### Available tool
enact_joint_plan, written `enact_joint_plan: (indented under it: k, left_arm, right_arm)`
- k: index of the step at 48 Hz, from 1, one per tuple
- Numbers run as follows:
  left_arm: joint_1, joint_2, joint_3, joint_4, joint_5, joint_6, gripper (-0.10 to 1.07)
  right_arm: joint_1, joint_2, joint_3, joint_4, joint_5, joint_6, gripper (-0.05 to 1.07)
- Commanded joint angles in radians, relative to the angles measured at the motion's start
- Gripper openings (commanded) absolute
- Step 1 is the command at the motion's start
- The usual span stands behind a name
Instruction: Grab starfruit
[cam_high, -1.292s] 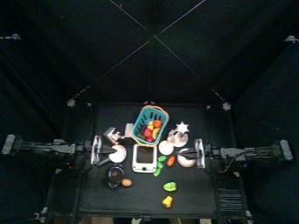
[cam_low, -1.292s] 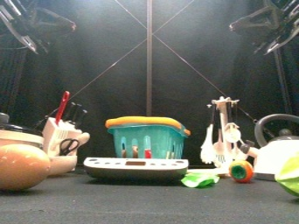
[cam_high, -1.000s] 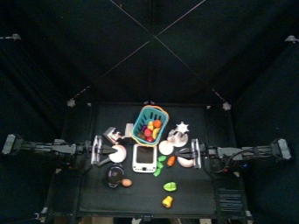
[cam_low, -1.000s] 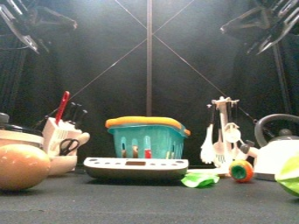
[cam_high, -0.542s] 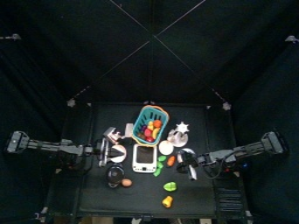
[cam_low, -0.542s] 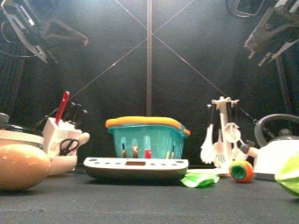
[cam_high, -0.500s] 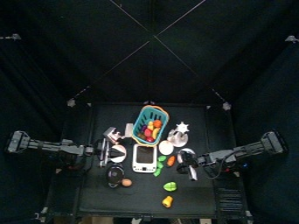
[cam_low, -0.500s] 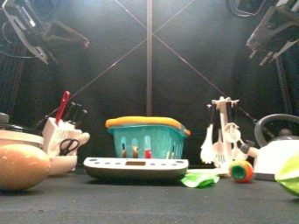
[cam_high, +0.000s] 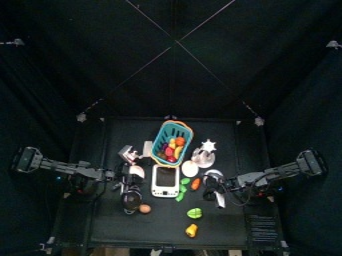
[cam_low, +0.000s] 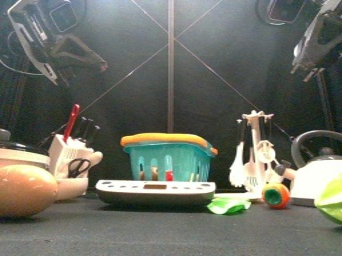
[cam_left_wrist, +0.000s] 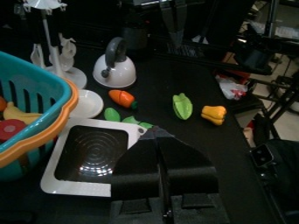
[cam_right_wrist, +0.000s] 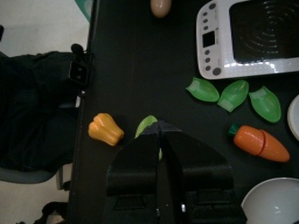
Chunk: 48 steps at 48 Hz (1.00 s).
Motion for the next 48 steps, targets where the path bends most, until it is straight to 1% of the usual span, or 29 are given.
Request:
enact_joint_plan:
  k: [1, 8, 11, 14, 21, 25, 30, 33, 38, 40, 41, 42, 43, 48]
  left_arm:
    - [-0.017, 0.006, -0.032, -0.015, -0.005, 0.0, -0.03]
    - [-0.021, 0.008, -0.029, -0.035, -0.003, 0.0, -0.03]
    - [-0.021, 0.009, -0.029, -0.037, -0.003, 0.002, -0.03]
    - [-0.021, 0.009, -0.029, -0.037, -0.005, 0.002, -0.03]
    - [-0.021, 0.011, -0.025, -0.038, -0.003, 0.002, -0.03]
    - [-0.021, 0.011, -0.02, -0.037, -0.003, 0.002, -0.03]
    - [-0.021, 0.011, -0.014, -0.037, -0.003, 0.002, -0.03]
    - [-0.021, 0.012, -0.009, -0.037, -0.003, 0.002, -0.03]
    - [-0.021, 0.011, 0.0, -0.037, -0.003, 0.002, -0.03]
    - [-0.021, 0.012, 0.002, -0.038, -0.003, 0.002, -0.03]
    - [-0.021, 0.011, 0.003, -0.037, -0.003, 0.002, -0.03]
    - [-0.021, 0.011, 0.005, -0.037, -0.003, 0.002, -0.03]
    - [-0.021, 0.011, 0.006, -0.037, -0.003, 0.002, -0.03]
    - [-0.02, 0.011, 0.008, -0.038, -0.003, 0.002, -0.03]
  right_arm:
    - [0.017, 0.038, -0.04, 0.023, 0.014, 0.002, 0.11]
    - [0.066, 0.117, -0.077, 0.077, 0.061, 0.003, 0.12]
    - [0.092, 0.153, -0.106, 0.08, 0.084, 0.003, 0.12]
    - [0.101, 0.179, -0.129, 0.075, 0.103, 0.005, 0.12]
    - [0.101, 0.23, -0.179, 0.06, 0.153, 0.006, 0.12]
    - [0.1, 0.25, -0.202, 0.043, 0.21, 0.008, 0.12]
    - [0.078, 0.259, -0.222, 0.002, 0.281, 0.077, 0.12]
    - [0.074, 0.258, -0.232, -0.063, 0.318, 0.163, 0.12]
    - [0.086, 0.247, -0.238, -0.241, 0.35, 0.373, 0.12]
    - [0.112, 0.244, -0.238, -0.313, 0.35, 0.46, 0.12]
    - [0.132, 0.244, -0.236, -0.367, 0.347, 0.526, 0.12]
    - [0.14, 0.245, -0.235, -0.385, 0.347, 0.546, 0.12]
    - [0.166, 0.245, -0.233, -0.439, 0.341, 0.609, 0.12]
    - [0.249, 0.247, -0.225, -0.594, 0.322, 0.802, 0.12]
